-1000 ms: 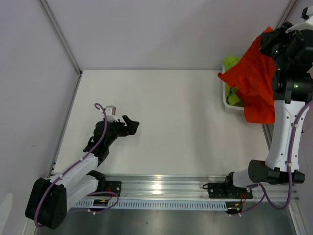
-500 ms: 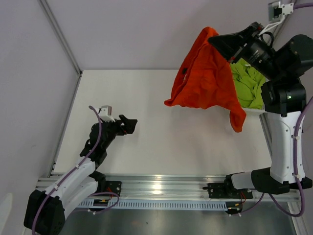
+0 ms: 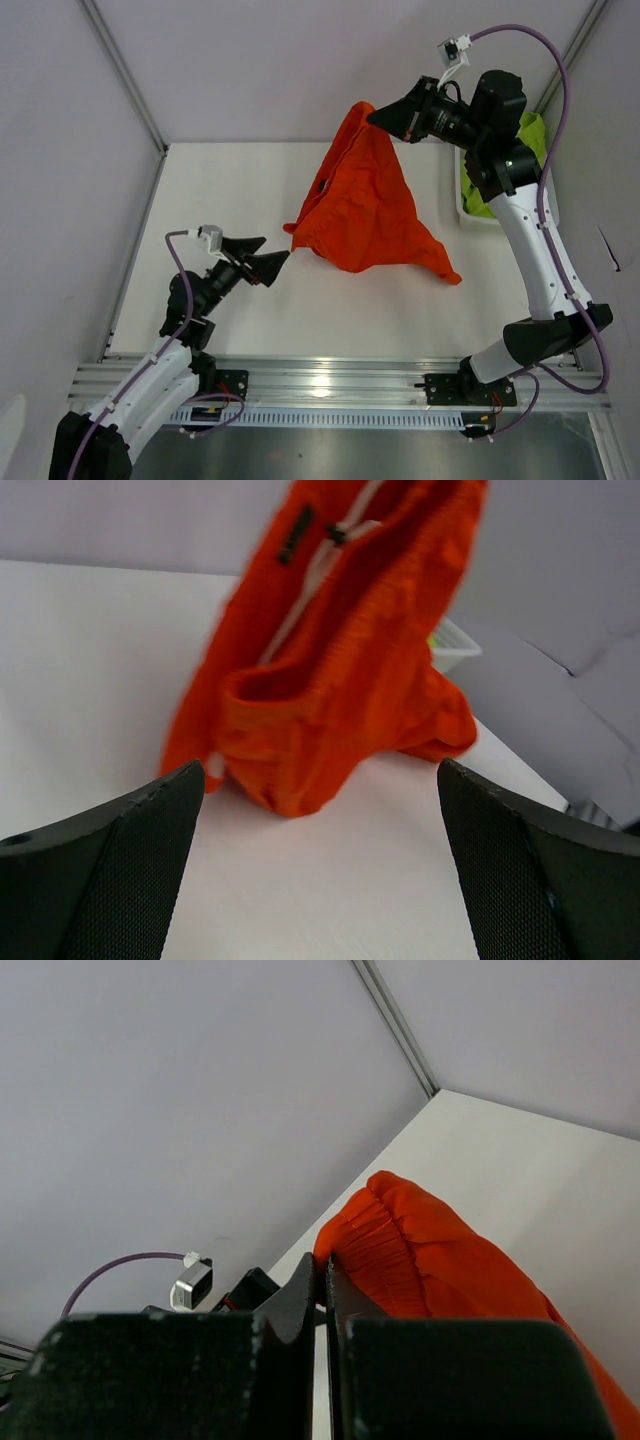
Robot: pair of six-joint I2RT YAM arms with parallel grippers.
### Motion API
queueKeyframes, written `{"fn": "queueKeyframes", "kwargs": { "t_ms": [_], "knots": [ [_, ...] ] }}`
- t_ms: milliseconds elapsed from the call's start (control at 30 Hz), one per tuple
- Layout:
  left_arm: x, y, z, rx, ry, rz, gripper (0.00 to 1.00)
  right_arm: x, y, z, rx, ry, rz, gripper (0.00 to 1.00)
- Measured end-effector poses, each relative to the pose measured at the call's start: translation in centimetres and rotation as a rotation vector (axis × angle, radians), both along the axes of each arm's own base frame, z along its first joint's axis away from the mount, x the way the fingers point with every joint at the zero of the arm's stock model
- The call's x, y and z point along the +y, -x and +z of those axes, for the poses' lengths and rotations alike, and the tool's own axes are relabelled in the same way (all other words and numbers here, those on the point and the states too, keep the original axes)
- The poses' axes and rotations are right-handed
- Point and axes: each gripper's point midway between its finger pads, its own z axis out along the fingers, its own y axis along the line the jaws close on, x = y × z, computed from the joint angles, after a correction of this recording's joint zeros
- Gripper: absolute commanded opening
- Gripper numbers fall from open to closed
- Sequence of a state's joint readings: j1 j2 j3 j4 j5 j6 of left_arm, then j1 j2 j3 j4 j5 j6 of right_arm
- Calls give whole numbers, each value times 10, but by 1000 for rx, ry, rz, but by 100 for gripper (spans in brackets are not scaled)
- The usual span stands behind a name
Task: Fold and stack the shorts
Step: Flatten the shorts out
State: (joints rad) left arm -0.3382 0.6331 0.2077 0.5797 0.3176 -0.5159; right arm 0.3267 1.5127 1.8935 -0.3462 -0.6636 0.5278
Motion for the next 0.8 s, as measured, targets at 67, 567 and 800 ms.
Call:
{"fn": "queueKeyframes", "kwargs": {
  "t_ms": [67,567,800],
  "knots": [
    [-12,7,1,-32,-4,-83,99,2,-3,-6,10,3,3,0],
    [-30,4,-18,-130,-117,-197,99,9,10,-15,3,27,102,0],
    [-24,7,-31,-219,-149,-167,99,0,34,-18,-7,47,133,0]
  ]
}}
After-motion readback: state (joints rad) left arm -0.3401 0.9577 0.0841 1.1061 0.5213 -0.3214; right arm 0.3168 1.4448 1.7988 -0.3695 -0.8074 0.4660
